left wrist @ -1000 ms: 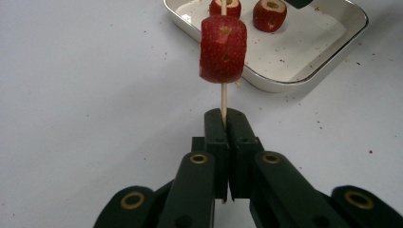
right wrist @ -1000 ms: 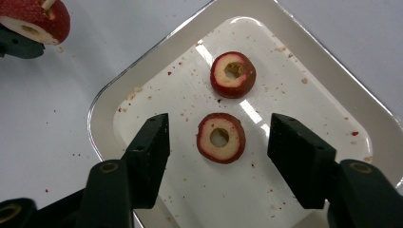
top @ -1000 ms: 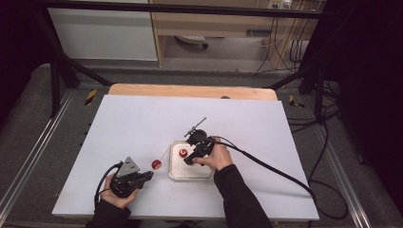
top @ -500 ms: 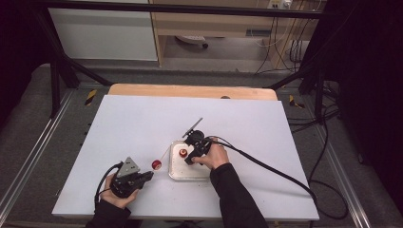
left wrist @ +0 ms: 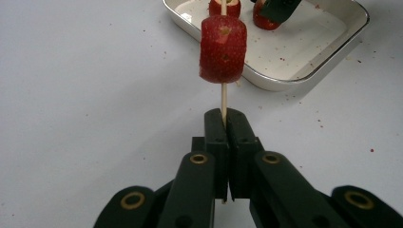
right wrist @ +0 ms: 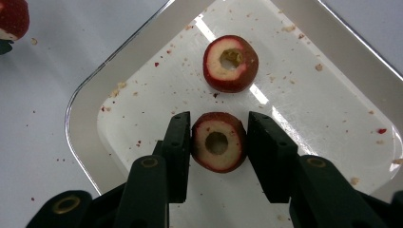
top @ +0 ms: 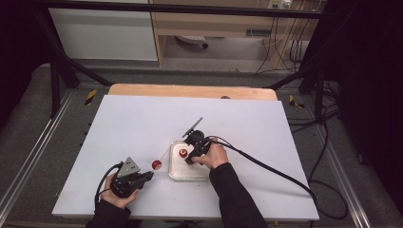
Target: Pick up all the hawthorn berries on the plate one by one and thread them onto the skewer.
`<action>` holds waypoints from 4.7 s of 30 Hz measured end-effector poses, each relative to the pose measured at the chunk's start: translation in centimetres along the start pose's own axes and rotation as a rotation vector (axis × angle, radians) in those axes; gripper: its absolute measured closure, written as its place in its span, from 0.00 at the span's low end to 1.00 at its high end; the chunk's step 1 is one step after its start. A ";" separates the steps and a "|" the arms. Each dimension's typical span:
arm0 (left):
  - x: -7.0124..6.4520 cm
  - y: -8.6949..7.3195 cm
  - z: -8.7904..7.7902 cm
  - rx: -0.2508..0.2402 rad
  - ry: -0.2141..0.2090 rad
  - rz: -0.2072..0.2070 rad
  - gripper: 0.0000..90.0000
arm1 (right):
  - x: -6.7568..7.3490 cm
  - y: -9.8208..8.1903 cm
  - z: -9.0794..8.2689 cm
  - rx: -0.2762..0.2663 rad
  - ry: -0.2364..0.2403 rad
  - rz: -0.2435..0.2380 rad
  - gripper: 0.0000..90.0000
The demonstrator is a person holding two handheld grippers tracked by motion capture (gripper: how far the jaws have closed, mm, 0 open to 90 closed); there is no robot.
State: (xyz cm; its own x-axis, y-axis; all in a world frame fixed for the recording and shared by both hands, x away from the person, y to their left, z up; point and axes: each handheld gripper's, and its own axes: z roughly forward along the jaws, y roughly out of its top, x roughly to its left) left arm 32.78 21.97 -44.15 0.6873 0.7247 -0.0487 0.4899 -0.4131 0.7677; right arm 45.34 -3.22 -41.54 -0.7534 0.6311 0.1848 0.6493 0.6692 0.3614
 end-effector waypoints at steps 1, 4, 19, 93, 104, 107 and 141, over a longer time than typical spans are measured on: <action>0.0 0.0 0.0 0.000 0.000 0.000 0.98 | 0.0 0.0 0.0 0.003 0.001 0.003 0.69; 0.0 0.0 0.0 -0.001 0.001 0.000 0.98 | 0.0 0.0 -0.2 0.005 0.001 0.004 0.69; 0.0 0.0 -0.1 -0.012 0.005 -0.002 0.98 | 0.1 -0.2 -3.0 -0.069 0.022 0.022 0.69; -4.2 2.8 1.5 -0.118 -0.014 -0.082 0.98 | 0.0 -7.3 -3.0 -1.204 0.276 0.426 0.69; -5.2 4.3 2.2 -0.130 -0.023 -0.081 0.98 | 0.0 -7.3 -3.3 -1.235 0.275 0.425 0.69; -5.2 4.4 2.2 -0.136 -0.028 -0.089 0.98 | 0.0 -7.3 -3.4 -1.240 0.274 0.424 0.70; -5.5 5.7 2.9 -0.142 -0.046 -0.135 0.98 | 0.7 -7.6 -2.6 -1.225 0.287 0.406 0.70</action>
State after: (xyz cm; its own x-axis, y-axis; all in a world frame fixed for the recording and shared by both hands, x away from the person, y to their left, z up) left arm 33.38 14.04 -41.37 0.6455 0.7413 -0.1840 0.5009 -0.2290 0.8347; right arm 39.58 -8.89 -41.82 -0.6226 0.4950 0.6060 0.4327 -0.4275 0.7937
